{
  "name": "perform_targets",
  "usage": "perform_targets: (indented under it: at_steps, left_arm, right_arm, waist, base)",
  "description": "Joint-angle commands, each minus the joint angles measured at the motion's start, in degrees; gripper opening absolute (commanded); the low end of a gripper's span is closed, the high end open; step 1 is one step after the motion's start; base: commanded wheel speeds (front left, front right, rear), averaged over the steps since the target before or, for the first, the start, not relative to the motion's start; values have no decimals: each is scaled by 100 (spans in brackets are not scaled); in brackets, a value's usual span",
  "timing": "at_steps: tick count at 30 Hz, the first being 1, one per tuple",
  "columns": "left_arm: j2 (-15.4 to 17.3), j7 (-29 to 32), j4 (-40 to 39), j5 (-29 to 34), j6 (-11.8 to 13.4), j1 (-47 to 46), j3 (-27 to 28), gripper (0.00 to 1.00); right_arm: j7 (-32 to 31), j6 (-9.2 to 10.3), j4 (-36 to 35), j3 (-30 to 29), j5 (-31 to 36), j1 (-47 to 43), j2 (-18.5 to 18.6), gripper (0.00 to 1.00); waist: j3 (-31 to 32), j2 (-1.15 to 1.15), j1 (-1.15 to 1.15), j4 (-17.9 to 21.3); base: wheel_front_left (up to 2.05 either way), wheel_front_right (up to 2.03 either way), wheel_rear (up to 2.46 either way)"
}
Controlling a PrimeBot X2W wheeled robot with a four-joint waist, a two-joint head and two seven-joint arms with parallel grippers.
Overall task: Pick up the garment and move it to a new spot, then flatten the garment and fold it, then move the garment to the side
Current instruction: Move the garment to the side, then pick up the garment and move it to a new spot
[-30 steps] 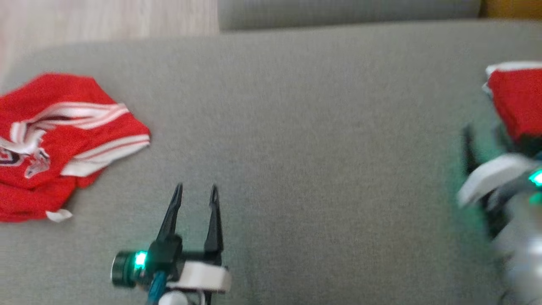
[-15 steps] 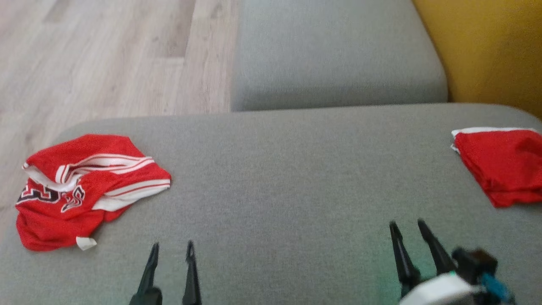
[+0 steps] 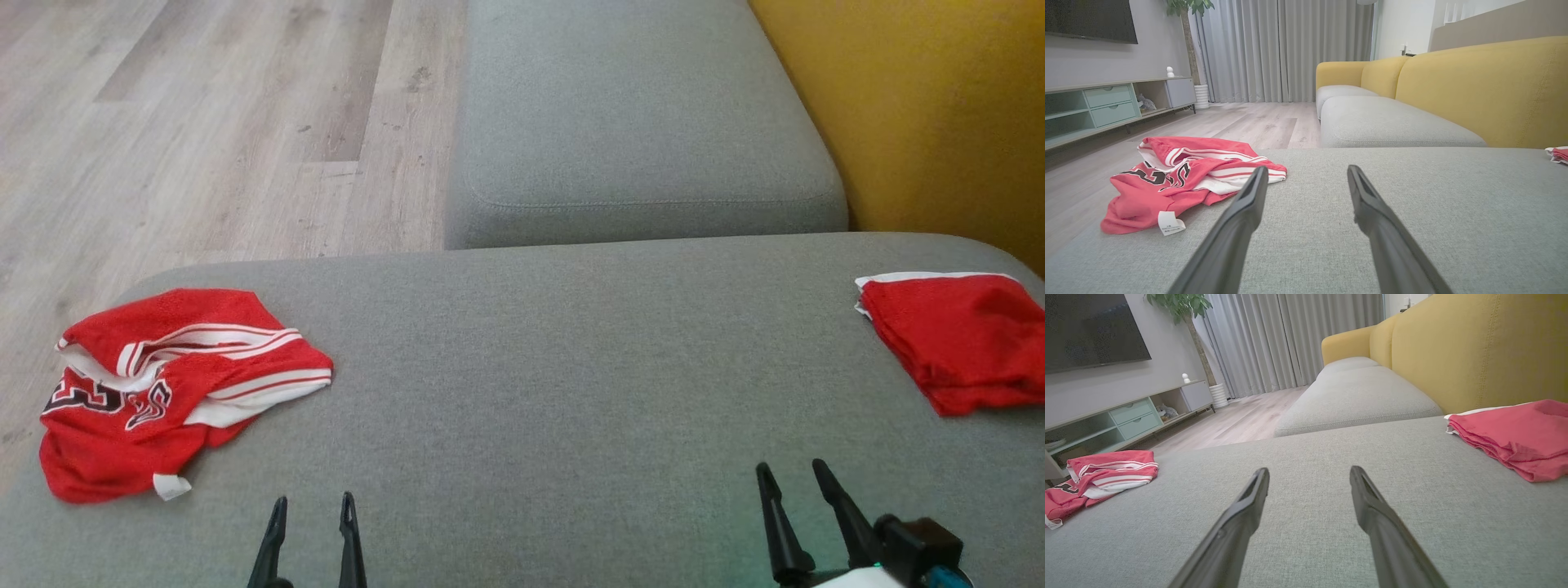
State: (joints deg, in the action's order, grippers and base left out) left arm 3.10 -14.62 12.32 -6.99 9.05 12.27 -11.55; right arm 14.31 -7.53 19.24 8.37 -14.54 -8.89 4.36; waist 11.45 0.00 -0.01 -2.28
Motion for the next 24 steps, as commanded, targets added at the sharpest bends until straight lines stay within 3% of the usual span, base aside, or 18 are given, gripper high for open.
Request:
perform_targets:
  at_steps: [1, 15, 19, 24]
  left_arm:
    - [-23, -38, -189, 50, -4, -213, 173, 100]
    - [-23, -38, -228, 18, -10, -226, 42, 100]
    - [-23, -38, -179, 44, -17, -308, 15, 100]
    - [-22, -38, -159, 128, 0, -330, 73, 100]
  right_arm:
    - [68, 4, -171, 60, 41, 244, 10, 100]
    - [69, 4, -208, -119, 223, 202, -7, 100]
    - [69, 4, -172, -322, 190, 110, -47, 100]
    - [69, 4, -46, -302, 201, 64, -97, 100]
  waist:
    - [1, 0, 1, -7]
    - [-67, 0, 1, -102]
    - [-89, 0, 1, -390]
    - [-99, 0, 1, -1092]
  base:
    - [0, 0, 0]
    - [0, 0, 0]
    - [0, 0, 0]
    - [0, 0, 0]
